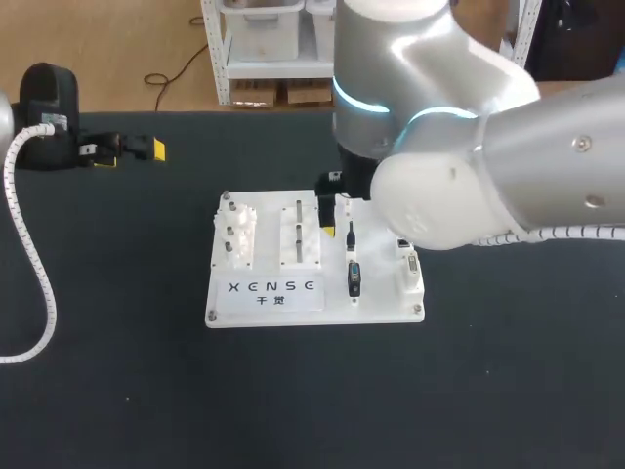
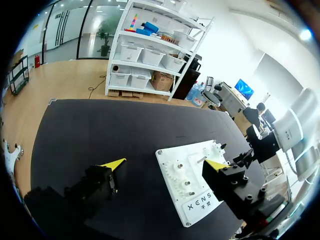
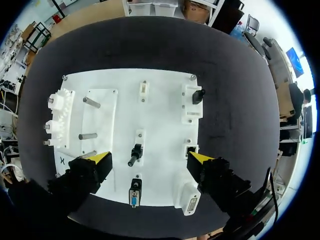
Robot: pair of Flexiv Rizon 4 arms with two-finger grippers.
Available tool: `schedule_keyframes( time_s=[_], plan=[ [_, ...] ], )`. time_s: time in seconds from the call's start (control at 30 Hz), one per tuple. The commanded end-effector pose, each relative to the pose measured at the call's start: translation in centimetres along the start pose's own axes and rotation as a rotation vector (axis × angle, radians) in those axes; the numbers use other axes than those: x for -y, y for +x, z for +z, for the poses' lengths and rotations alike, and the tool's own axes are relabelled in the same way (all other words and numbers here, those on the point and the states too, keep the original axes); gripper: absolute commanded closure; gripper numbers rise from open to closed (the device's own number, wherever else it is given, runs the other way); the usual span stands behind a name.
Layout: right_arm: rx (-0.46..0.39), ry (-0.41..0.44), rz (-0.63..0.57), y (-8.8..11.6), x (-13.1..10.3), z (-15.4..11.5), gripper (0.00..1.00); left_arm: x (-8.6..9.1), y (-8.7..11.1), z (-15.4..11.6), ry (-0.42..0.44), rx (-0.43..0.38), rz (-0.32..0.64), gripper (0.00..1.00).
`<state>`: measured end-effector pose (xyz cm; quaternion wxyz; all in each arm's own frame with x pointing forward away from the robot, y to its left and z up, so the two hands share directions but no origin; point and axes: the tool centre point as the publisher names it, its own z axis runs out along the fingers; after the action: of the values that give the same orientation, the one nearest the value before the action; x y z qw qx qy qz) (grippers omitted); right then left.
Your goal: Insert the USB connector, Ethernet cable, and multi-pin plug into their matching sockets one by one.
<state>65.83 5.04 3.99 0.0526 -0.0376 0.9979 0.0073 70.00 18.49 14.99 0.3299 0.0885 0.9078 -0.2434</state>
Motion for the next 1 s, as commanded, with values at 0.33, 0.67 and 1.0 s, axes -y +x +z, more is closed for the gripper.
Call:
schedule_keyframes(
  time_s=[0.33,0.67,1.0],
  plan=[
    [-0.028,-0.008,-0.027,-0.1,-1.4,2.2,0.56,0.0,0.0,0.0,0.000,0.000,0.000,0.00],
    [-0.027,-0.005,-0.030,-0.3,-1.6,2.3,0.72,0.0,0.0,0.0,0.000,0.000,0.000,0.00],
    [-0.011,-0.012,-0.041,-0.2,-1.5,2.2,1.00,0.0,0.0,0.0,0.000,0.000,0.000,0.00]
  ],
)
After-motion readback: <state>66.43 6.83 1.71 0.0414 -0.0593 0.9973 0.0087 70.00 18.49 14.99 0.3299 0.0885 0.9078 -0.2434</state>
